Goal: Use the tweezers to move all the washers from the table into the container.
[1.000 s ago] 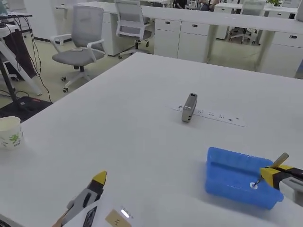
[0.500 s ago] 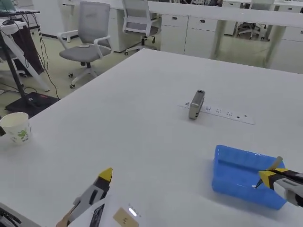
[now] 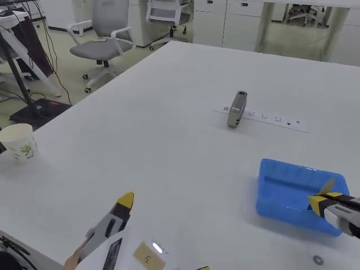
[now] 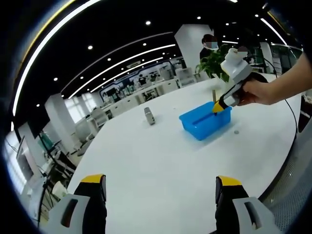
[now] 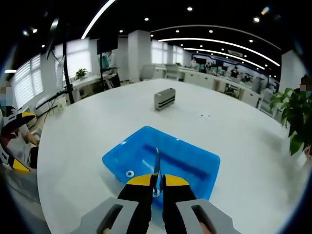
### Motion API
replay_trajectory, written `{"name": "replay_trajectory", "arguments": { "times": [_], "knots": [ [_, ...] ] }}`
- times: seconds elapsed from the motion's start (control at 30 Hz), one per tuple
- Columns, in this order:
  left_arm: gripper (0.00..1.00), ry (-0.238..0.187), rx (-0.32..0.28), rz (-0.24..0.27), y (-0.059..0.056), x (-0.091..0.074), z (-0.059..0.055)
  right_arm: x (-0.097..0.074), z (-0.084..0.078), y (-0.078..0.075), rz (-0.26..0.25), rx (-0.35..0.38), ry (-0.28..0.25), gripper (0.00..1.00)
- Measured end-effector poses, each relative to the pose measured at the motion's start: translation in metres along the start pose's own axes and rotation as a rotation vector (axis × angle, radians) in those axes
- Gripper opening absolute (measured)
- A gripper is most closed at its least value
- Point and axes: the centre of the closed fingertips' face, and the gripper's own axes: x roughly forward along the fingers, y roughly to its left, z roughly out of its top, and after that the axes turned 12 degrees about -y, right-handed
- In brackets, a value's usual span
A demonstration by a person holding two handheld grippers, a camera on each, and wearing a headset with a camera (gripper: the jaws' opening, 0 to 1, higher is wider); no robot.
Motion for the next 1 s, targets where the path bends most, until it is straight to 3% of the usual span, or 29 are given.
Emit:
{"name": "replay_trajectory", "arguments": {
  "times": [0.33, 0.43, 0.83, 1.0],
  "knots": [
    [0.95, 0.010, 0.003, -0.002, 0.000, 0.000, -0.001, 0.000, 0.000, -0.001, 0.000, 0.006, 0.005, 0.04],
    [0.95, 0.008, 0.003, 0.000, 0.000, 0.000, -0.001, -0.005, 0.007, -0.002, 0.002, 0.013, -0.014, 0.04],
    [0.96, -0.014, -0.002, -0.006, -0.001, -0.001, 0.003, -0.049, 0.045, 0.007, 0.023, 0.022, -0.120, 0.04],
    [0.96, -0.017, -0.005, -0.003, 0.000, -0.001, 0.003, -0.067, 0.039, 0.015, 0.021, 0.020, -0.124, 0.04]
  ]
}}
